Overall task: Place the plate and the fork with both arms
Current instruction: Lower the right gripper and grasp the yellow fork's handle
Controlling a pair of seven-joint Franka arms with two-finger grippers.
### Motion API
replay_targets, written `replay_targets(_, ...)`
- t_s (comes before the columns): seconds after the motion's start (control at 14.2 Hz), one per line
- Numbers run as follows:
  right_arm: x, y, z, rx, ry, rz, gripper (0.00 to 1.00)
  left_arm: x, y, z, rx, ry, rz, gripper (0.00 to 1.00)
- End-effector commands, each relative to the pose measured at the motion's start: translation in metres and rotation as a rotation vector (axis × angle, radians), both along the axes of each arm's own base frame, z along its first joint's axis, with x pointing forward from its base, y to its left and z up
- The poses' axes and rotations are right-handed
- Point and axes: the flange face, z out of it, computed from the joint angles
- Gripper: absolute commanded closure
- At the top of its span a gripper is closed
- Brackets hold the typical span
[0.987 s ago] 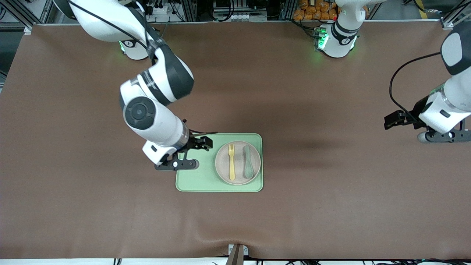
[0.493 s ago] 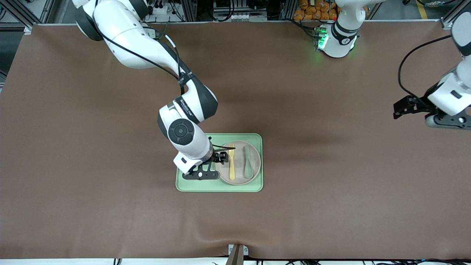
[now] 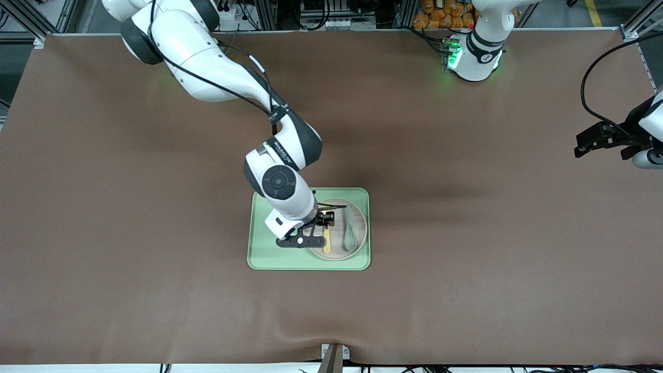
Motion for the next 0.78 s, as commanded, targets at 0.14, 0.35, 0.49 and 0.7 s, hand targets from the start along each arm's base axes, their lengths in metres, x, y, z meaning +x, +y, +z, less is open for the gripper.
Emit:
replay_targets(0.14,-0.006,0.025,-0.022,-0.058,-0.047,0.003,0.37,-0.009,-0.028,0.013,-0.047,0.021,0.012,0.0)
replay_targets(0.35,-0.012,0.032,-0.039,-0.062,-0.053,0.013,0.39,-0.01,-0.032,0.011,-0.047,0.028,0.002,0.0)
replay_targets(0.49,-0.014,0.034,-0.04,-0.08,-0.065,0.03,0.43,-0.012,-0.033,0.013,-0.046,0.028,0.002,0.0)
replay_targets(0.7,-0.016,0.035,-0.053,-0.087,-0.067,0.038,0.46,-0.018,-0.035,0.02,-0.03,0.034,-0.002,0.0)
